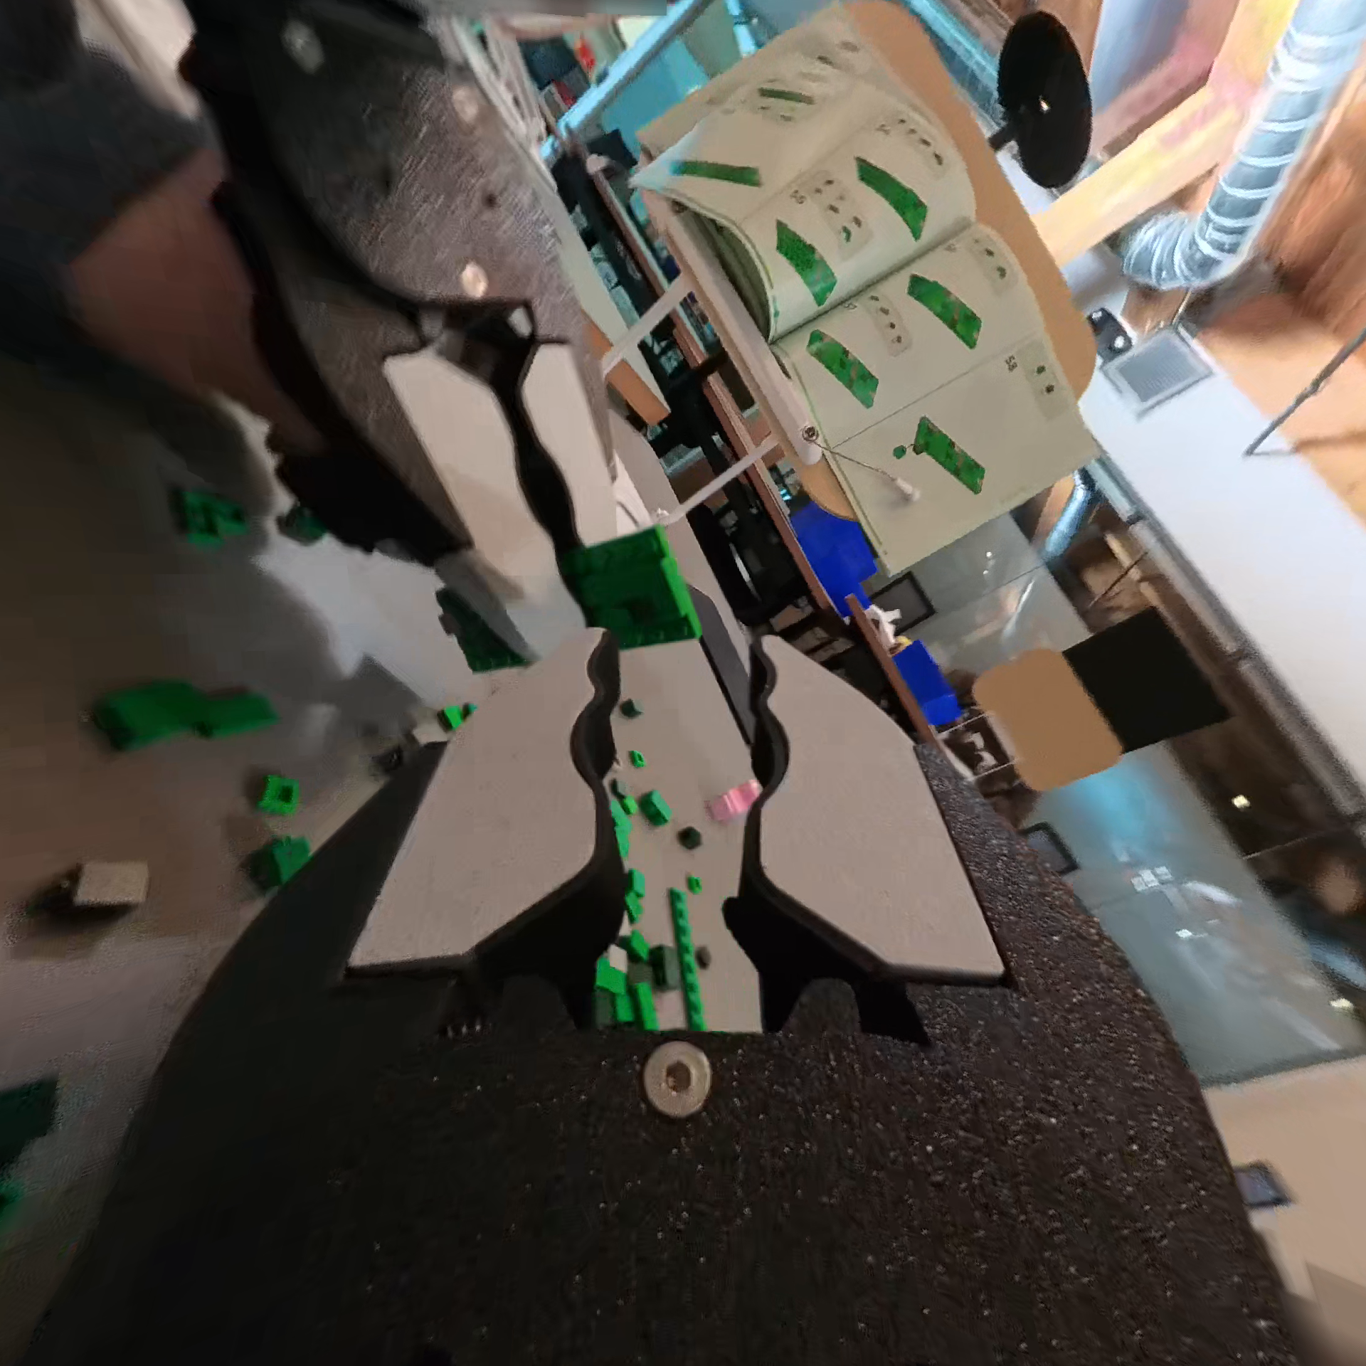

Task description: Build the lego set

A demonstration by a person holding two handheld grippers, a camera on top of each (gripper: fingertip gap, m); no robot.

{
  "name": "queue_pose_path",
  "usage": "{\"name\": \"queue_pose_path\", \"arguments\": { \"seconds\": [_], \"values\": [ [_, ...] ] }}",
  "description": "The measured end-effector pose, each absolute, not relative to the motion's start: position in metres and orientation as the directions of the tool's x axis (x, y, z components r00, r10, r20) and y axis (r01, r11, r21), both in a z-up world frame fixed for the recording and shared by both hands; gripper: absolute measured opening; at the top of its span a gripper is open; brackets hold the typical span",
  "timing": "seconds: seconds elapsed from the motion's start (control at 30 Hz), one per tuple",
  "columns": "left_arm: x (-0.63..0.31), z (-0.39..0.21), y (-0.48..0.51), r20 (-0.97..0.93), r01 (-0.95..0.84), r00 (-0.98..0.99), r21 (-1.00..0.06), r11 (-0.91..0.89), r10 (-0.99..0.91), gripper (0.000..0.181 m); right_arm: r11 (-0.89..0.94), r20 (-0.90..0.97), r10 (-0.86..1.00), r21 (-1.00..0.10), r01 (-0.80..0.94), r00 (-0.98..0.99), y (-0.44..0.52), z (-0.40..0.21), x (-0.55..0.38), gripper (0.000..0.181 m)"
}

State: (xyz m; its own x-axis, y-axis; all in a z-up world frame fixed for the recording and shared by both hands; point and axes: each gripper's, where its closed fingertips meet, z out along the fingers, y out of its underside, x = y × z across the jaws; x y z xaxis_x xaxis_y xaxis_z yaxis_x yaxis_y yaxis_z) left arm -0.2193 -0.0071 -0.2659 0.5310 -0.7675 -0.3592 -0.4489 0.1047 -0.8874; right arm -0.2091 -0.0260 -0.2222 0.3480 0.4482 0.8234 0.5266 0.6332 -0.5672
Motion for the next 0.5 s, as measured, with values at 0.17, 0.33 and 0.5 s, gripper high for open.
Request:
{"name": "queue_pose_path", "arguments": {
  "seconds": [0.17, 0.33, 0.5],
  "values": [
    [-0.216, -0.245, -0.023, -0.195, -0.328, 0.498, -0.944, 0.025, -0.845, 0.005, 0.698, 0.922, 0.295, -0.386, 0.603, 0.249, -0.029, -0.224, -0.209, 0.055],
    [-0.215, -0.248, -0.03, -0.197, -0.375, 0.467, -0.927, 0.008, -0.862, 0.005, 0.699, 0.967, 0.159, -0.253, 0.669, 0.2, -0.028, -0.222, -0.211, 0.06],
    [-0.207, -0.254, -0.036, -0.218, -0.433, 0.444, -0.901, 0.005, -0.869, 0.006, 0.682, 0.989, 0.096, -0.148, 0.716, 0.113, -0.028, -0.231, -0.216, 0.061]
  ]
}}
